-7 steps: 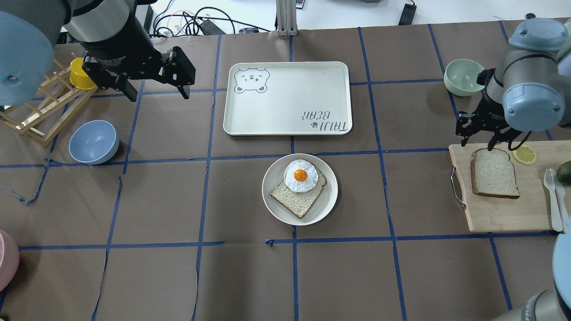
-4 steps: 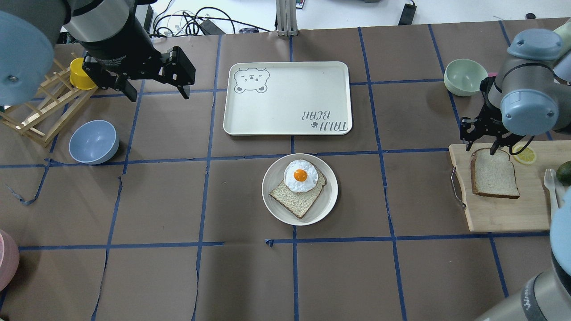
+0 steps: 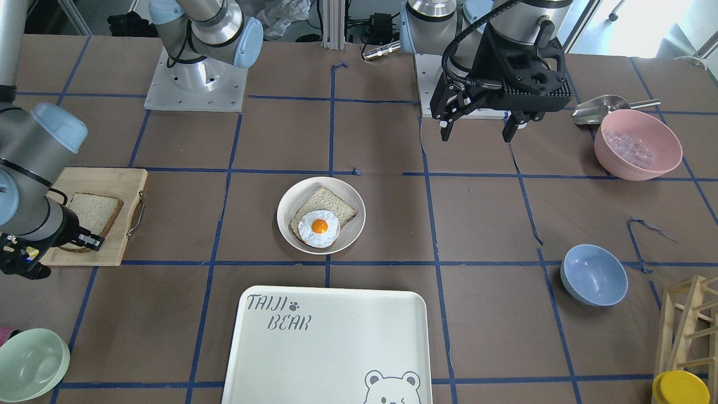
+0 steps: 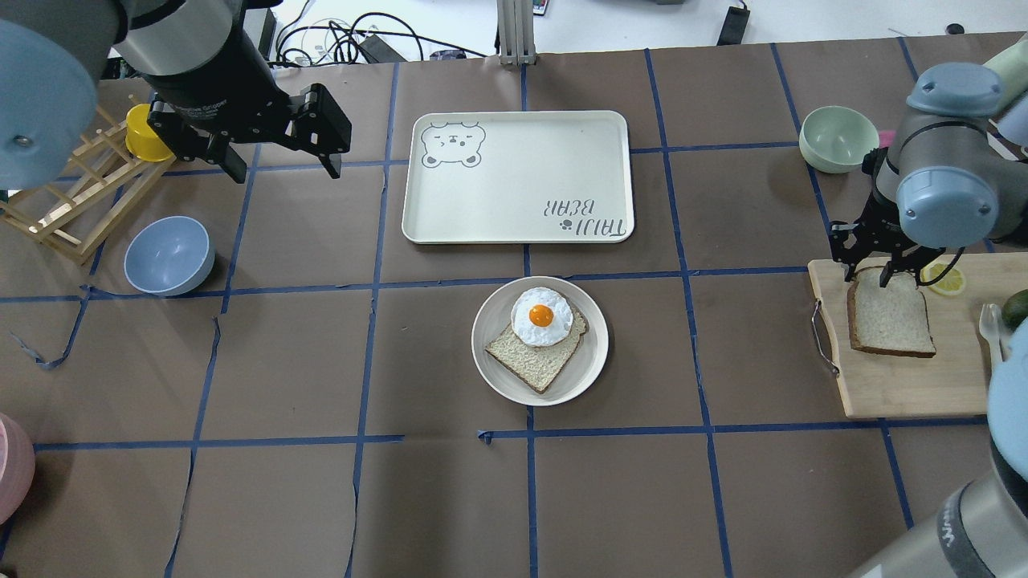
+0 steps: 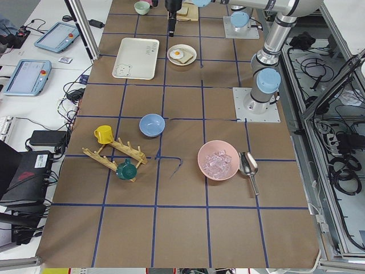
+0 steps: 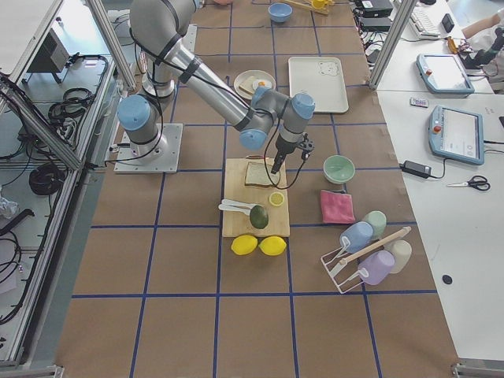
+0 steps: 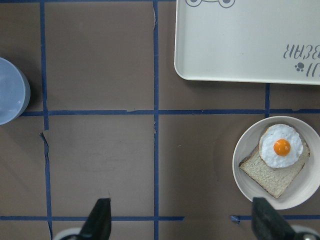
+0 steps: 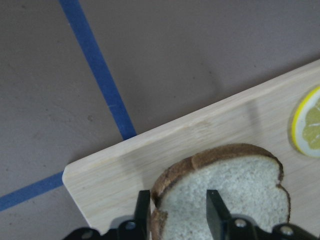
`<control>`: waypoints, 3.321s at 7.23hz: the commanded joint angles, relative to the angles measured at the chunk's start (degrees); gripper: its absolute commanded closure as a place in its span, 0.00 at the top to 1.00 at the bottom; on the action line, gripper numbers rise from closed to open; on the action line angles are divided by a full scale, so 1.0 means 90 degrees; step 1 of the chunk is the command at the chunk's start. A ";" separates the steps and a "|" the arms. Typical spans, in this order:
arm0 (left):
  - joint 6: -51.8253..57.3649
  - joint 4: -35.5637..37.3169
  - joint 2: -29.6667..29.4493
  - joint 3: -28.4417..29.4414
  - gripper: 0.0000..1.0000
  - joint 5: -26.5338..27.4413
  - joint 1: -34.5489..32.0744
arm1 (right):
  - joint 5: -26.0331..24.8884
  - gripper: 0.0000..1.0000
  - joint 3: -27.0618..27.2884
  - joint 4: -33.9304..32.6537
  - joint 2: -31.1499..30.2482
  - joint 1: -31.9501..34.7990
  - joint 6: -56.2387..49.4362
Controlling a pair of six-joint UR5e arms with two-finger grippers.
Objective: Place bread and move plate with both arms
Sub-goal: 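Lower the right gripper and pinch the bread slice's crust edge, then lift the bread slice and carry it over the egg plate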
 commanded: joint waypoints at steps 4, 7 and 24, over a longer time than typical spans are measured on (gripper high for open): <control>0.0000 0.0000 -0.0010 0.0000 1.00 -0.0010 0.0004 | 0.0079 0.07 -0.0006 0.0010 0.0066 0.0000 0.0036; 0.0000 0.0010 -0.0010 0.0000 1.00 -0.0010 -0.0006 | 0.0079 0.00 -0.0045 0.0107 -0.0002 0.0000 0.0085; 0.0000 0.0009 -0.0010 0.0000 1.00 -0.0019 0.0004 | 0.2801 0.00 -0.2204 0.2794 -0.0130 0.3993 0.5786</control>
